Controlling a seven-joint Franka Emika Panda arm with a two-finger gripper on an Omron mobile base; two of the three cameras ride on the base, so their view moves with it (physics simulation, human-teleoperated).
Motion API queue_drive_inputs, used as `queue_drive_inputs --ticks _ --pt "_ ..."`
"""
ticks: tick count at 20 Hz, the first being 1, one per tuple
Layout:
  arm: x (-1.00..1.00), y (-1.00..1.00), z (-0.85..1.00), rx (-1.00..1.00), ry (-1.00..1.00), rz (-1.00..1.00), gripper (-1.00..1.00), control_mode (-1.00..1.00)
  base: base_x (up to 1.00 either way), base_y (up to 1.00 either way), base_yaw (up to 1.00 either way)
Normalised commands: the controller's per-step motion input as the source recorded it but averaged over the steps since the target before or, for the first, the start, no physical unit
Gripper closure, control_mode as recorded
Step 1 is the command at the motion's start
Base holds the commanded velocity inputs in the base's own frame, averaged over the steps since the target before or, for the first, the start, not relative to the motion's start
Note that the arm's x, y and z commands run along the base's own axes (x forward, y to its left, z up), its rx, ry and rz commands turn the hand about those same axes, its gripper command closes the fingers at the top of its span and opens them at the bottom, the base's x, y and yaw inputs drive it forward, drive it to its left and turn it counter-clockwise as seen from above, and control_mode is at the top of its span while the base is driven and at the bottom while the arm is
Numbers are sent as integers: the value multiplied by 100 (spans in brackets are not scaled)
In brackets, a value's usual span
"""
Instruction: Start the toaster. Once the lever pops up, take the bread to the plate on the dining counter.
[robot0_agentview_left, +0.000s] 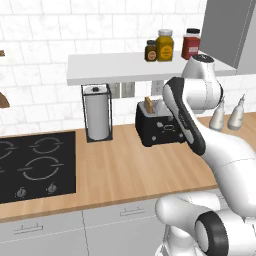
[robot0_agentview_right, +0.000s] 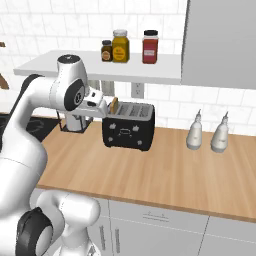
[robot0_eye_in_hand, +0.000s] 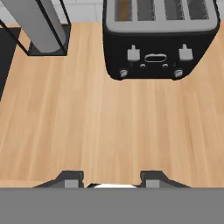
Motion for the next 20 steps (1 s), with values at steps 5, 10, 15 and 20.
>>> queue_drive_inputs --ticks 5,10,15,20 --pt "6 2 0 0 -1 0 -100 -100 0 0 0" --pt "5 0 -49 -6 4 0 -100 -100 0 0 0" --pt "47 -20 -42 -4 -1 0 -100 -100 0 0 0" --pt "28 -10 -26 0 0 0 100 -100 0 0 0"
